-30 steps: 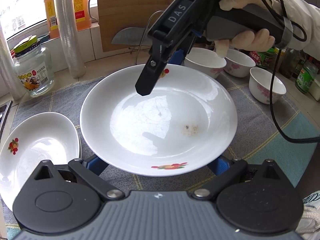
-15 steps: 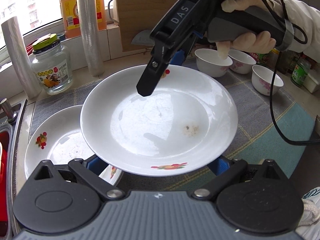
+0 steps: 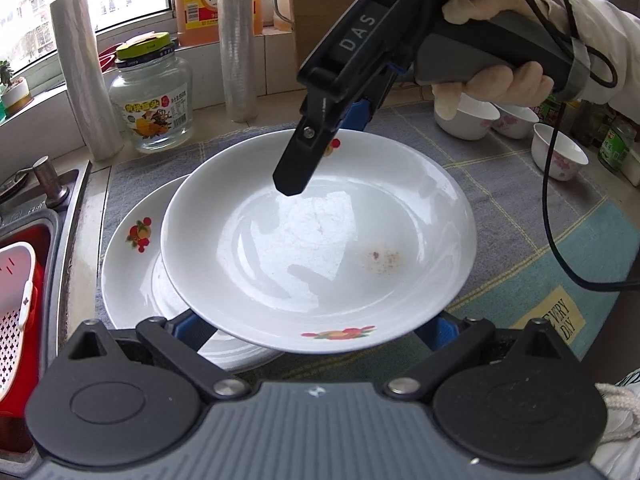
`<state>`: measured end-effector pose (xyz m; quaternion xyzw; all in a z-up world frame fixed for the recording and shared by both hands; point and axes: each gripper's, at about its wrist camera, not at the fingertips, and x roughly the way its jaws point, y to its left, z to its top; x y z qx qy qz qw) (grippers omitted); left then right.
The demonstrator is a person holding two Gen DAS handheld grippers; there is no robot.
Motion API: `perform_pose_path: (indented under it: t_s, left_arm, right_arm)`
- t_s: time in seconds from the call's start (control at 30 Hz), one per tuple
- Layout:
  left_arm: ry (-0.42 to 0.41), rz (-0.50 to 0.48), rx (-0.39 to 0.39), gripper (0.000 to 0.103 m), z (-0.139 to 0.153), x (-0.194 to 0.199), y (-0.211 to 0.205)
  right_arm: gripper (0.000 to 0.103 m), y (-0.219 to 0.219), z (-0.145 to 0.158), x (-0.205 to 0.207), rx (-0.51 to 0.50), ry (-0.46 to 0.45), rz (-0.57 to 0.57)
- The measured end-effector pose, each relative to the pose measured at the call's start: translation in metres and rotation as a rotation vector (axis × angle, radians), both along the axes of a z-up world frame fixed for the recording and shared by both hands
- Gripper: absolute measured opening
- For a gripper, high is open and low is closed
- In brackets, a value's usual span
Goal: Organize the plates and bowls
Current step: 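Lower the held plate onto the plate stack with the right gripper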
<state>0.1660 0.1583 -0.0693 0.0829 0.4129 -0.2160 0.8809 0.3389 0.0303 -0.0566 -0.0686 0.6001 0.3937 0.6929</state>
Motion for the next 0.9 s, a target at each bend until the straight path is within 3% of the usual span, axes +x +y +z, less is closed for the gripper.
perform_pose_path:
  t_s: [0.9]
  left_arm:
    - [0.100, 0.064, -0.063, 0.101, -0.004, 0.015, 0.024]
  right_arm:
    - [0.096, 0.037, -0.015, 0.016, -0.035, 0.015, 0.037]
